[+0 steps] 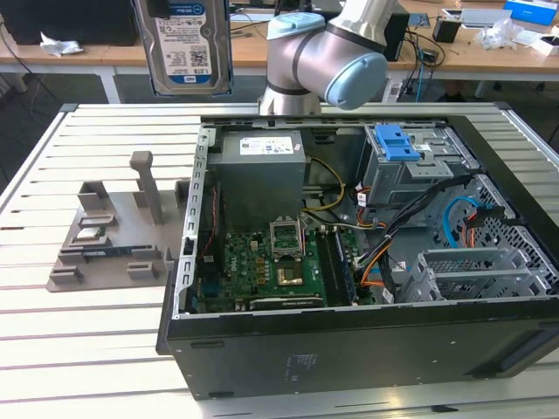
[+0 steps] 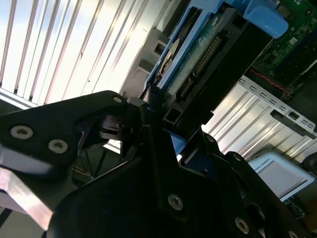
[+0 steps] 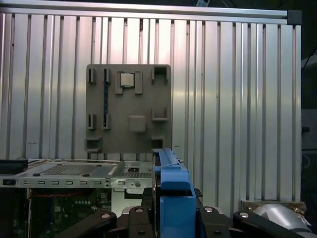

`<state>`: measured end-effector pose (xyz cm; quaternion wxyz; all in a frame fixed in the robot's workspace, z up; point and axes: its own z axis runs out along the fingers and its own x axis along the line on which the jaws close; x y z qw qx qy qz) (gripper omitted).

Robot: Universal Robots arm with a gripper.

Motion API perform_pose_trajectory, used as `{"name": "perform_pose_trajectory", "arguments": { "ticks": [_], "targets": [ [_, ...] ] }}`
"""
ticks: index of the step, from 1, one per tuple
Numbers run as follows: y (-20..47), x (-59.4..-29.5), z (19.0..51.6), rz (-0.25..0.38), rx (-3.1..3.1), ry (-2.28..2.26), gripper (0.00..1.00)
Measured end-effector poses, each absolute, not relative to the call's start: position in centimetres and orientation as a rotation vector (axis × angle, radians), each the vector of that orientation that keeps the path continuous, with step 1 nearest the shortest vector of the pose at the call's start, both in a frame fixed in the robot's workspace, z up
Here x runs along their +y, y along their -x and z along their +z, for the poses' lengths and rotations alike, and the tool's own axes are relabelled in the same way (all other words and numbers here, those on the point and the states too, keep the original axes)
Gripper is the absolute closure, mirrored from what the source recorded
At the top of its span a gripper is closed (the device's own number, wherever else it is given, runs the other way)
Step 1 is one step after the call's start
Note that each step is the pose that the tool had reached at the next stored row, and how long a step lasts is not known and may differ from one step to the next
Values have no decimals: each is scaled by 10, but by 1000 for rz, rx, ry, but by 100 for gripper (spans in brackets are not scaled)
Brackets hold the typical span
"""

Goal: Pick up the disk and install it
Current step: 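Pick up the disk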

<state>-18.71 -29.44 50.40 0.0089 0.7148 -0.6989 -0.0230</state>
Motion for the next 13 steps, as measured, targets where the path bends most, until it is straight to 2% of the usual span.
{"name": "perform_pose_trajectory", "arguments": {
  "ticks": [13],
  "targets": [
    [147, -294, 504, -72, -2183, -2233, 63]
  ]
}}
